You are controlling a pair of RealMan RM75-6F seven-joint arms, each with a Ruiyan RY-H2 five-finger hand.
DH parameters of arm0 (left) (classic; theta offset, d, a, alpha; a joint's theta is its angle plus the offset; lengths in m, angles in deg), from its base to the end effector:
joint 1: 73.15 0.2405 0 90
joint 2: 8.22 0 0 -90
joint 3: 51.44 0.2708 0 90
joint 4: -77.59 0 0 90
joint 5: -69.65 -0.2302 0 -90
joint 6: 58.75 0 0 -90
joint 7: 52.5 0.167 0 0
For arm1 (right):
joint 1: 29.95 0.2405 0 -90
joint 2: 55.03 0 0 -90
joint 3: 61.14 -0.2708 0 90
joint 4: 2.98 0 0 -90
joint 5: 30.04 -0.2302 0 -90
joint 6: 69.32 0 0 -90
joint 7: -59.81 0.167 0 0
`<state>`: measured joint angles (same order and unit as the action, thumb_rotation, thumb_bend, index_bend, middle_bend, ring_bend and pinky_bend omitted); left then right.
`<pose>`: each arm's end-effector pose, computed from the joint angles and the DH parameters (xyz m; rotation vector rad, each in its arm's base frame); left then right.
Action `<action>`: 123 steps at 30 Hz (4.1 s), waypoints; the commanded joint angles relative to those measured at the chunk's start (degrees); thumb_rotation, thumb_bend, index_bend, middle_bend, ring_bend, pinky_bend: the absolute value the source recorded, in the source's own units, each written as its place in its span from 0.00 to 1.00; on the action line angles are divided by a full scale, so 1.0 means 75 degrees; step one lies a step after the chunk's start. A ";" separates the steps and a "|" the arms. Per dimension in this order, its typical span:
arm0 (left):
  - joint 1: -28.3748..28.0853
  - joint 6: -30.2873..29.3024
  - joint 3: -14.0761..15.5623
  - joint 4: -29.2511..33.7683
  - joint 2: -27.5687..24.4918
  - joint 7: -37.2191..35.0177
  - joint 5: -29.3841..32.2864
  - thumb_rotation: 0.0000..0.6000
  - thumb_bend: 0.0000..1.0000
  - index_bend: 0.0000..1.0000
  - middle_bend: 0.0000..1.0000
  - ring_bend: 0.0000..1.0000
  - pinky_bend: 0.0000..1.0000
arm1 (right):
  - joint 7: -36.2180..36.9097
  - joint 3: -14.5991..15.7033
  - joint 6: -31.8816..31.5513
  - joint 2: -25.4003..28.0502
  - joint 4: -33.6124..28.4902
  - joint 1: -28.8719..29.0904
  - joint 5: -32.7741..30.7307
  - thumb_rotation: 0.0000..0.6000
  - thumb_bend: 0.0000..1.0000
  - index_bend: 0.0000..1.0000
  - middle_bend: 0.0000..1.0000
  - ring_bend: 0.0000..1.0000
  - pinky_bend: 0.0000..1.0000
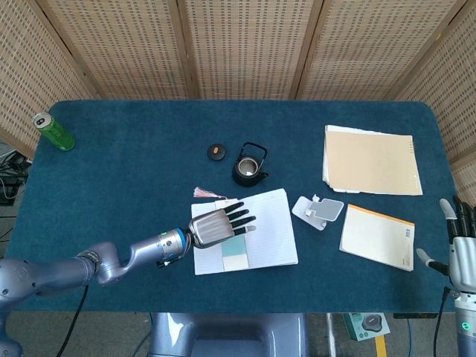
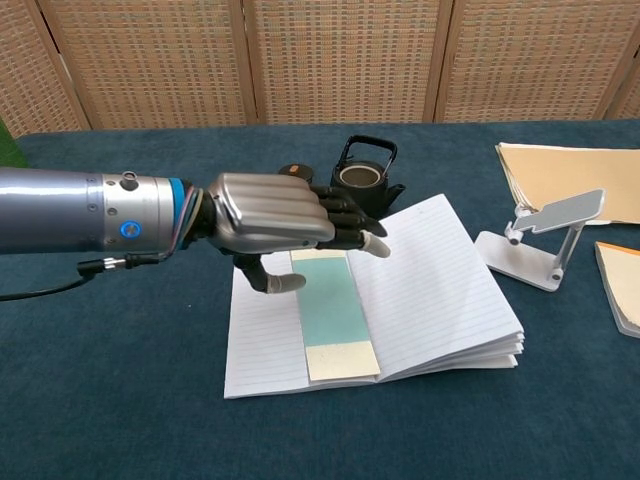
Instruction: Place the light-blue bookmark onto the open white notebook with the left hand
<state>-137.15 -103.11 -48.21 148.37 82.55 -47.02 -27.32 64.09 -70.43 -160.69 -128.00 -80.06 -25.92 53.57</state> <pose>-0.0742 0.3731 -0.1053 -2.5939 -0.1308 -0.8103 -0.3644 -0.2248 0.1614 1.1994 -0.7376 0.9787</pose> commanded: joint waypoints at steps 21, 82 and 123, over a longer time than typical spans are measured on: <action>-0.0120 0.1621 -0.0045 0.1170 -0.0681 0.0399 0.1234 1.00 1.00 0.16 0.00 0.00 0.15 | -0.0019 0.0005 -0.0124 0.0038 -0.0097 -0.0024 0.0087 1.00 0.12 0.03 0.00 0.00 0.00; -0.0003 0.1052 -0.0342 0.1170 -0.0481 0.0843 0.1314 1.00 1.00 0.19 0.00 0.00 0.16 | 0.0061 -0.0031 -0.0222 0.0040 -0.0075 -0.0038 0.0116 1.00 0.12 0.03 0.00 0.00 0.00; 0.6621 -0.6619 0.0674 0.4261 -0.2646 0.2737 0.1842 1.00 0.00 0.00 0.00 0.00 0.00 | -0.0619 0.0691 -0.0675 0.0676 -0.1472 -0.0165 0.1562 1.00 0.11 0.00 0.00 0.00 0.00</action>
<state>-88.16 -152.64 -43.38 180.36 62.95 -26.70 -13.64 59.67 -65.44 -165.64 -123.09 -90.82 -27.11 64.96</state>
